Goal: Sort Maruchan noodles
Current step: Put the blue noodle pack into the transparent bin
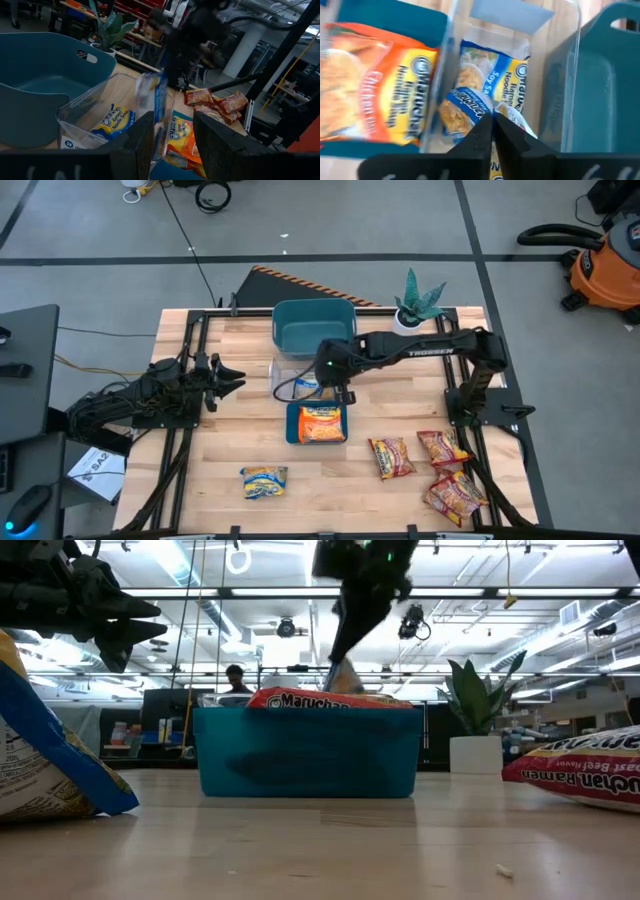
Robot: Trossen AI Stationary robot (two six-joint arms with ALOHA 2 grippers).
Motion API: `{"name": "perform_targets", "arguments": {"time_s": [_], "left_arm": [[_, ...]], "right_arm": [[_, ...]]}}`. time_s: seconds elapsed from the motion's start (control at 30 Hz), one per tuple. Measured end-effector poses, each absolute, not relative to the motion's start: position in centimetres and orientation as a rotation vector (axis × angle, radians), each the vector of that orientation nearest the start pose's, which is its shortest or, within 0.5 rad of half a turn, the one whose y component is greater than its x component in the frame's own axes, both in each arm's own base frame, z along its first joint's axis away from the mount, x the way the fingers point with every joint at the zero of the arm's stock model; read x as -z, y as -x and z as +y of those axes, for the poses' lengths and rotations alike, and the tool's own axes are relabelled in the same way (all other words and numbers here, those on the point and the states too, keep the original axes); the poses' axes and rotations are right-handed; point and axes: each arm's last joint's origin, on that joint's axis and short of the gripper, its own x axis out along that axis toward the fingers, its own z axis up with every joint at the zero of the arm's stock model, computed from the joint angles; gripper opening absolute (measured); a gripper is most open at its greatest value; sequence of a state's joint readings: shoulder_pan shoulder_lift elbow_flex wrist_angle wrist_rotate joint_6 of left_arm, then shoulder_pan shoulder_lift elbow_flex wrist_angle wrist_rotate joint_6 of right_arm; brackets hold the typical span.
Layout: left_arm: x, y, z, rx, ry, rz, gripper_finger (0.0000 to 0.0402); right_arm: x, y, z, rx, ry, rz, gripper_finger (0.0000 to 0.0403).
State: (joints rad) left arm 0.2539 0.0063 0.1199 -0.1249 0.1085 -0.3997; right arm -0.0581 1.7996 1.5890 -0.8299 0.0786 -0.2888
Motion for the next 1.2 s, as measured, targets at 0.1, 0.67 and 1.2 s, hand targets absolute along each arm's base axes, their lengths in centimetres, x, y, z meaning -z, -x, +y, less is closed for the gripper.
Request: {"name": "perform_targets", "arguments": {"time_s": [0.1, 0.67, 1.2], "left_arm": [[-19.1, -8.7, 1.9, -0.146, 0.401, -0.018, 0.0142], [-19.1, -8.7, 1.9, -0.146, 0.401, -0.018, 0.0142], [-19.2, -8.7, 1.9, -0.145, 0.44, -0.023, 0.0142]], "right_arm": [[-27.3, -38.1, -3.3, 0.003, 0.269, 1.038, 0.0052], [-31.7, -40.4, 5.2, -0.214, 0.25, 0.678, 0.0175], [-26.7, -37.4, 16.1, -0.084, 0.351, 0.69, 0.0176]]}}
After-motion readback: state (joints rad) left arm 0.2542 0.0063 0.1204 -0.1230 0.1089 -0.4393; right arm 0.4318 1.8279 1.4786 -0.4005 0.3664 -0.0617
